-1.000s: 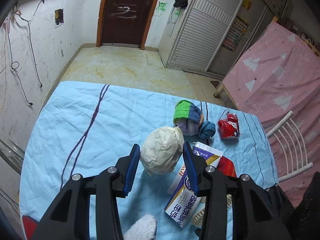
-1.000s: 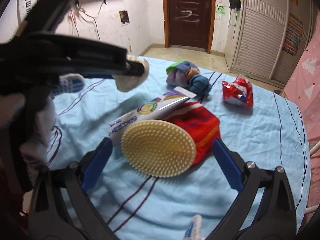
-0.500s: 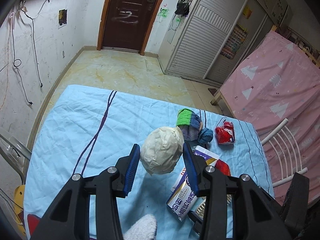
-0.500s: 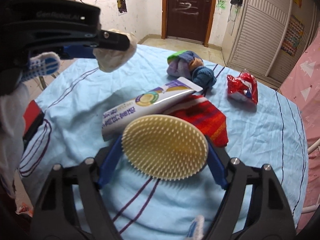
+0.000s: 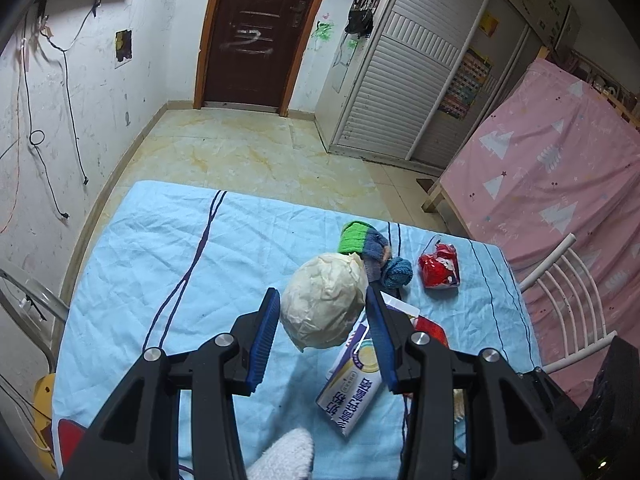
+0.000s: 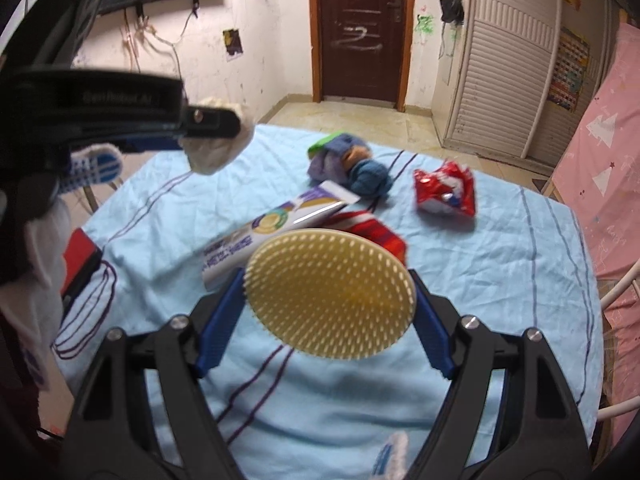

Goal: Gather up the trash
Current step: 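Carry the paper ball and brush to the yellow bin and open both tools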

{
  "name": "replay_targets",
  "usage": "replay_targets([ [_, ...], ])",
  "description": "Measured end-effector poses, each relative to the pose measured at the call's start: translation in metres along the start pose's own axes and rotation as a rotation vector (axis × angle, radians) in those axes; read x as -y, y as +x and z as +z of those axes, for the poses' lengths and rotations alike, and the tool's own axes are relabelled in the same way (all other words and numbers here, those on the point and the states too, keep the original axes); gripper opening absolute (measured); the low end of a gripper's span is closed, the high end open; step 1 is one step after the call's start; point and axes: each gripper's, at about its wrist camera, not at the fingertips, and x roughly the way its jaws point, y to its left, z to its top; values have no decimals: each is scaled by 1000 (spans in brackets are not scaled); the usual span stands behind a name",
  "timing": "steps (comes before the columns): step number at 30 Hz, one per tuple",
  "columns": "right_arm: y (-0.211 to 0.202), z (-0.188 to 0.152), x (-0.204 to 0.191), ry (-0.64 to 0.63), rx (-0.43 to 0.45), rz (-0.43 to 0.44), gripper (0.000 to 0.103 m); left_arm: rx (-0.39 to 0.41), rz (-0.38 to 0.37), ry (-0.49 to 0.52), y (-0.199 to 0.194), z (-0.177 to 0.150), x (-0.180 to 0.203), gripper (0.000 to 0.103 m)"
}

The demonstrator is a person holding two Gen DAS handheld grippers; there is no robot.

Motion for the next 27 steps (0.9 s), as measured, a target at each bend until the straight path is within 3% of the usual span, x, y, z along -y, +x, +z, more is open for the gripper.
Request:
replay_targets([
  [15, -36, -13, 71, 142, 106, -50, 75, 9, 12, 94, -6, -3, 63, 35],
  [27, -68, -42, 155, 294, 183, -109, 76, -8, -7, 228, 3, -16, 156, 35],
])
